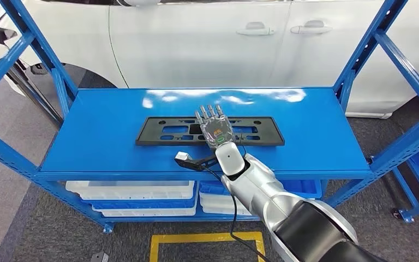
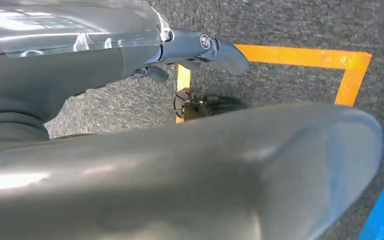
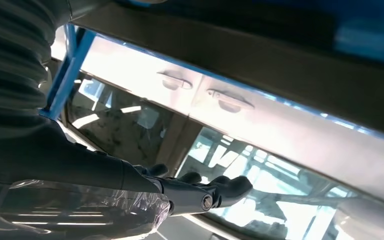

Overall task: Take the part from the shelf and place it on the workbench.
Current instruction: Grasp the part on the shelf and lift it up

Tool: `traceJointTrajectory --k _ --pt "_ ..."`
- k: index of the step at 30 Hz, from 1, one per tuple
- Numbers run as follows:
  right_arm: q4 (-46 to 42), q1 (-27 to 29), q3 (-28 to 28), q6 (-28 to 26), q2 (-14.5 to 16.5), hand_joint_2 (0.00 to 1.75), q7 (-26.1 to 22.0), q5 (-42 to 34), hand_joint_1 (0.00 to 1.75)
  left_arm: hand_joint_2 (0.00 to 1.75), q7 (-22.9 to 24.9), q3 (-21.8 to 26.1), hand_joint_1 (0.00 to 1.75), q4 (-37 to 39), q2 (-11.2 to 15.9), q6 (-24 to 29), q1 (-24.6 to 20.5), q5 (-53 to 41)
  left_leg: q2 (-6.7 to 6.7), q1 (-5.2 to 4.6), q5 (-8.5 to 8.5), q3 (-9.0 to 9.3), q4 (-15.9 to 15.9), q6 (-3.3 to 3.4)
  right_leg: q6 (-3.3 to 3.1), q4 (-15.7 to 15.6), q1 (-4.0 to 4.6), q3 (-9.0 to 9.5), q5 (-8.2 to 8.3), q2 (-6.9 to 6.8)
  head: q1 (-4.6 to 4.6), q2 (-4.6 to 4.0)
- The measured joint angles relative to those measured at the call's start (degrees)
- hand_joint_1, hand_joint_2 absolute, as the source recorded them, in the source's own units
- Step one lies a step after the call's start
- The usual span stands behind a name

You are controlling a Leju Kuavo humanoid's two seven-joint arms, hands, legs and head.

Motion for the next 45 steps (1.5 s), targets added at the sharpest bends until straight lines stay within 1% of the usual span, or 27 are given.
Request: traceJointTrajectory --k 4,6,8,9,10,12,13,15,17,20,21,23,24,25,26,27,28,30,33,35,36,38,40,41,42,43,45 --pt "0.0 -0.2 0.0 1.3 0.2 1.75 -1.3 -0.1 0.00 0.00 0.1 0.0 0.00 0.0 -0.1 -0.2 -0.1 0.0 -0.16 0.14 -0.64 0.61 -0.6 1.55 1.24 0.9 -0.03 -0.20 -1.05 -0.03 0.00 0.00" --pt "0.0 -0.4 0.0 2.0 0.3 1.75 -1.8 -0.1 0.00 0.00 0.1 0.0 0.00 0.0 -0.1 -0.2 -0.3 0.0 -0.13 0.27 -0.88 1.02 -0.8 2.12 1.78 6.4 -0.23 -3.06 -3.48 -0.15 0.01 0.00" --pt "0.0 -0.3 0.0 2.5 0.4 1.75 -2.1 -0.2 0.02 0.00 0.1 0.1 0.00 0.0 -0.1 -0.3 -0.4 0.1 -0.14 0.24 -1.23 1.25 -0.8 2.39 2.05 14.6 -0.38 -8.07 -6.23 -0.23 0.01 0.00" --pt "0.0 -0.2 0.0 2.7 0.4 1.75 -2.2 -0.2 0.38 0.00 0.0 0.2 0.00 0.0 -0.1 -0.4 -0.4 0.2 -0.17 0.23 -1.42 1.44 -0.8 2.40 2.09 17.1 -0.43 -10.02 -6.45 -0.27 0.00 0.00" --pt "0.0 -0.1 0.0 3.0 0.4 1.75 -2.2 -0.3 0.78 0.00 0.0 0.3 0.00 0.0 -0.1 -0.4 -0.4 0.2 -0.21 0.22 -1.63 1.69 -0.8 2.36 2.04 17.7 -0.44 -11.03 -5.65 -0.30 0.00 0.00" --pt "0.0 0.0 0.0 4.3 0.5 1.75 -2.3 -0.7 1.60 0.00 -0.1 0.5 0.00 0.0 -0.2 -0.5 -0.3 0.4 -0.32 0.18 -2.21 2.57 -0.8 2.17 1.62 11.8 -0.40 -9.42 -0.87 -0.34 0.00 0.00" --pt "0.0 -0.1 0.0 5.2 0.5 1.75 -2.3 -0.9 1.64 0.00 -0.2 0.5 0.00 0.0 -0.2 -0.6 -0.3 0.5 -0.35 0.16 -2.53 2.98 -0.8 2.05 1.22 7.4 -0.27 -7.62 1.59 -0.33 0.01 0.00" --pt "0.0 -0.3 0.0 6.4 0.6 1.75 -2.2 -1.1 1.66 0.00 -0.2 0.6 0.00 0.1 -0.3 -0.6 -0.4 0.7 -0.37 0.00 -3.05 3.40 -0.8 1.63 0.54 1.2 0.08 -5.12 4.31 -0.37 0.02 0.00" --pt "0.0 -0.4 0.0 7.1 0.7 1.75 -2.0 -1.2 1.70 0.00 -0.3 0.8 0.00 0.1 -0.4 -0.6 -0.5 0.8 -0.34 -0.03 -3.31 3.48 -0.9 1.02 0.15 0.2 0.37 -4.83 4.29 -0.33 0.01 0.00" --pt "-0.1 -0.6 -0.1 7.6 0.8 1.75 -1.9 -1.3 1.74 0.00 -0.5 0.9 0.00 0.1 -0.3 -0.7 -0.5 0.9 -0.19 0.01 -4.72 3.06 0.7 0.20 -0.58 -0.6 -0.12 -4.19 4.26 -0.28 0.01 0.00" --pt "-0.1 -0.7 -0.1 7.7 0.9 1.75 -1.9 -1.3 1.75 0.00 -0.7 0.9 0.00 0.1 -0.3 -0.7 -0.5 1.0 -0.16 0.03 -6.06 1.97 3.2 0.00 -0.82 -0.8 -0.31 -3.91 4.24 -0.31 0.00 0.00" --pt "-0.1 -0.8 -0.1 7.8 1.0 1.75 -1.8 -1.2 1.75 0.00 -0.9 1.0 0.00 0.1 -0.3 -0.8 -0.6 1.1 -0.15 0.11 -9.46 -1.97 10.9 -0.32 -1.15 -0.8 -0.23 -3.72 4.04 -0.35 -0.01 0.00" --pt "-0.1 -0.7 -0.1 7.9 1.0 1.75 -1.7 -1.2 1.75 0.00 -1.1 1.0 0.00 0.1 -0.3 -0.8 -0.5 1.2 -0.14 0.15 -10.40 -3.93 14.3 -0.45 -1.21 -0.7 -0.17 -3.69 3.93 -0.35 -0.01 0.00" --pt "-0.1 -0.7 -0.1 8.1 1.0 1.75 -1.6 -1.1 1.75 0.00 -1.2 1.0 0.00 0.1 -0.2 -0.9 -0.4 1.2 -0.14 0.15 -10.29 -5.12 15.8 -0.52 -1.22 -0.7 -0.13 -3.64 3.80 -0.32 -0.01 0.00" --pt "-0.1 -0.7 -0.1 8.3 1.1 1.75 -1.4 -1.0 1.75 0.00 -1.4 1.0 0.00 0.1 -0.2 -0.9 -0.4 1.3 -0.14 0.15 -8.95 -5.09 15.0 -0.51 -1.19 -0.5 -0.10 -3.56 3.63 -0.29 -0.01 0.00" --pt "-0.1 -0.7 -0.1 8.5 1.1 1.75 -1.2 -1.0 1.75 0.00 -1.7 1.1 0.00 0.1 -0.1 -0.9 -0.4 1.3 -0.12 0.15 -6.72 -3.96 11.9 -0.43 -1.09 -0.3 -0.10 -3.44 3.40 -0.24 -0.01 0.00" --pt "-0.1 -0.8 -0.1 8.7 1.2 1.75 -1.1 -0.9 1.75 0.00 -1.8 1.2 0.00 0.1 -0.1 -0.9 -0.4 1.3 -0.09 0.15 -4.40 -2.13 7.5 -0.27 -0.95 -0.1 -0.09 -3.33 3.15 -0.20 -0.01 0.00" --pt "-0.1 -0.9 -0.2 8.8 1.3 1.75 -1.1 -0.9 1.75 0.00 -2.1 1.3 0.00 0.1 0.0 -0.9 -0.5 1.4 -0.08 -0.04 -1.94 0.75 1.1 0.21 -0.51 0.3 0.12 -3.36 2.78 -0.12 -0.01 0.00" --pt "-0.2 -1.0 -0.3 8.8 1.3 1.75 -1.1 -0.9 1.75 0.00 -2.3 1.5 0.00 0.1 0.0 -1.1 -0.6 1.4 -0.22 -0.17 -1.75 1.31 -0.3 1.03 0.26 0.5 0.23 -3.55 2.66 -0.06 0.01 0.00" --pt "-0.2 -1.1 -0.5 8.7 1.3 1.75 -1.1 -0.9 1.75 0.00 -2.8 1.5 0.00 0.1 0.0 -1.4 -0.6 1.4 -0.22 0.03 -1.57 1.42 -0.5 1.59 0.86 1.7 0.11 -4.01 1.71 -0.11 0.01 0.00" --pt "-0.2 -1.2 -0.6 8.7 1.3 1.75 -1.1 -0.9 1.75 0.00 -3.3 1.5 0.00 0.1 0.0 -1.6 -0.7 1.3 -0.18 0.14 -1.50 1.49 -0.6 1.87 1.20 3.8 0.03 -4.98 0.40 -0.16 0.01 0.00" --pt "-0.2 -1.3 -0.8 8.7 1.2 1.75 -1.2 -0.8 1.75 0.00 -4.6 1.5 0.00 0.1 0.1 -2.1 -0.8 1.1 -0.13 0.16 -1.54 1.50 -0.7 2.20 1.74 11.8 -0.27 -8.87 -3.44 -0.29 0.01 0.00" --pt "-0.2 -1.1 -1.0 8.7 1.1 1.75 -1.3 -0.6 1.75 0.00 -6.5 1.5 0.00 0.1 0.0 -3.0 -0.8 0.8 -0.13 0.13 -1.62 1.52 -0.6 2.26 2.05 18.1 -0.50 -12.28 -5.17 -0.33 0.02 0.00" --pt "-0.2 -1.1 -1.1 8.7 1.1 1.75 -1.4 -0.5 1.75 0.00 -7.4 1.5 0.00 0.1 0.0 -3.5 -0.8 0.6 -0.16 0.13 -1.68 1.58 -0.6 2.23 2.06 17.9 -0.56 -12.41 -4.26 -0.34 0.02 0.00" --pt "-0.2 -1.1 -1.3 8.6 1.0 1.75 -1.5 -0.4 1.75 0.00 -8.1 1.4 0.00 0.1 0.0 -3.9 -0.9 0.3 -0.21 0.13 -1.78 1.69 -0.6 2.15 1.97 15.3 -0.59 -11.31 -2.38 -0.36 0.02 0.00" --pt "-0.2 -1.2 -1.4 8.6 1.0 1.75 -1.5 -0.3 1.75 0.00 -8.6 1.3 0.00 0.1 0.0 -4.0 -0.9 0.0 -0.26 0.13 -1.91 1.85 -0.5 2.01 1.75 10.8 -0.58 -9.25 0.03 -0.37 0.02 0.00" --pt "-0.3 -1.4 -1.5 8.5 1.0 1.75 -1.6 -0.1 1.75 0.00 -8.9 0.9 0.00 0.1 -0.1 -3.7 -0.9 -0.7 -0.31 -0.05 -2.25 2.02 -0.4 1.56 1.22 3.1 -0.38 -5.59 2.95 -0.37 0.01 0.00"
